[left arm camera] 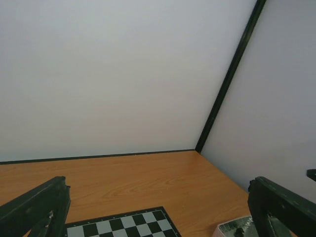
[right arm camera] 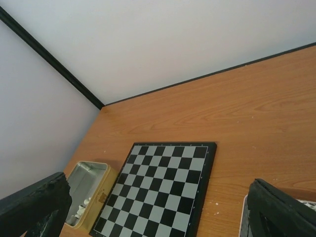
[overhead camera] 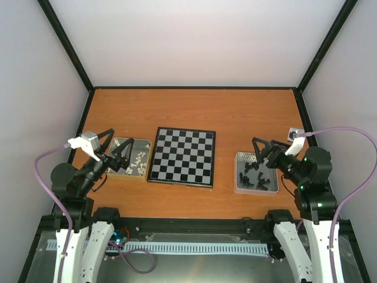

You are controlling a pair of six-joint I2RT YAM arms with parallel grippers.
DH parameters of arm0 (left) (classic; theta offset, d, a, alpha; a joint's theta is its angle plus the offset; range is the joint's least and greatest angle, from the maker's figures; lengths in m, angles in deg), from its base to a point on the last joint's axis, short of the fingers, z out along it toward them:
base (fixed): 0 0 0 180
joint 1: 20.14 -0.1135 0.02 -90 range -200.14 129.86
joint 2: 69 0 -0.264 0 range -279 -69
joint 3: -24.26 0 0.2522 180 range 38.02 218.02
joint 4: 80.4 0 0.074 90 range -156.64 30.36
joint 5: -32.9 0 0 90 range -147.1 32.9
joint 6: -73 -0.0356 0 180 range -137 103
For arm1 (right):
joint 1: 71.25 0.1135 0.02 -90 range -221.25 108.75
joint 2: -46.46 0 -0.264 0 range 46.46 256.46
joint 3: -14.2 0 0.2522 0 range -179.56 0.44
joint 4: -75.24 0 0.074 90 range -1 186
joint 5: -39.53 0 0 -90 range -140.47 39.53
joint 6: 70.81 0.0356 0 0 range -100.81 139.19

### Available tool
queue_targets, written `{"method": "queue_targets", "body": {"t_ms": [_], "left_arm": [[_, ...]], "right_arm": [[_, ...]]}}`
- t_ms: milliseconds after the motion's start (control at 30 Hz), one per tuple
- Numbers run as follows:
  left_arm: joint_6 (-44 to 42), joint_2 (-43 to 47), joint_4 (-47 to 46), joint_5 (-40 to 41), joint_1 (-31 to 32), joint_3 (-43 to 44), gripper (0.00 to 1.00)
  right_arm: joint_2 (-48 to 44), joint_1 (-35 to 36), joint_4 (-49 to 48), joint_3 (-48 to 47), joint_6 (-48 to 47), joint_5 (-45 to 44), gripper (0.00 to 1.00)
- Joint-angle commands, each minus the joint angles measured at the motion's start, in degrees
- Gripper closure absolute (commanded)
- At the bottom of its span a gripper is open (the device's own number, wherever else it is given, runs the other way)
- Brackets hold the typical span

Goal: Set up the chess pieces on the board
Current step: Move the storage box to the center of the board.

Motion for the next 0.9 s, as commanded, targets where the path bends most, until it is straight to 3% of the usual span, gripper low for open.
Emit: {"method": "queue_targets", "body": {"t_ms": [0,267,433,633,867], "left_arm": [[0.3,0.9,-2.1,-5.9,-0.6,-1.2,0.0],[6.3,-0.3,-15.0,-23.7,1.0,-10.1,0.0],[6.0,-1.5,-14.5,-26.5,2.3,-10.8,0.0],[4.1,-6.2,-6.3,-25.0,2.8,-7.4,0.0],[3.0,-10.5,5.3,-16.6,2.8,-5.4,0.0]], "right_arm": [[-0.1,-0.6,1.5,1.8,0.7,2.2,0.03],[4.6,-0.5,4.2,5.0,-2.8,16.8,0.05],[5.6,0.6,4.4,7.3,-2.8,20.9,0.06],[6.5,4.0,7.4,9.5,-1.2,16.5,0.07],[8.4,13.9,13.6,10.7,3.8,0.5,0.1]]}}
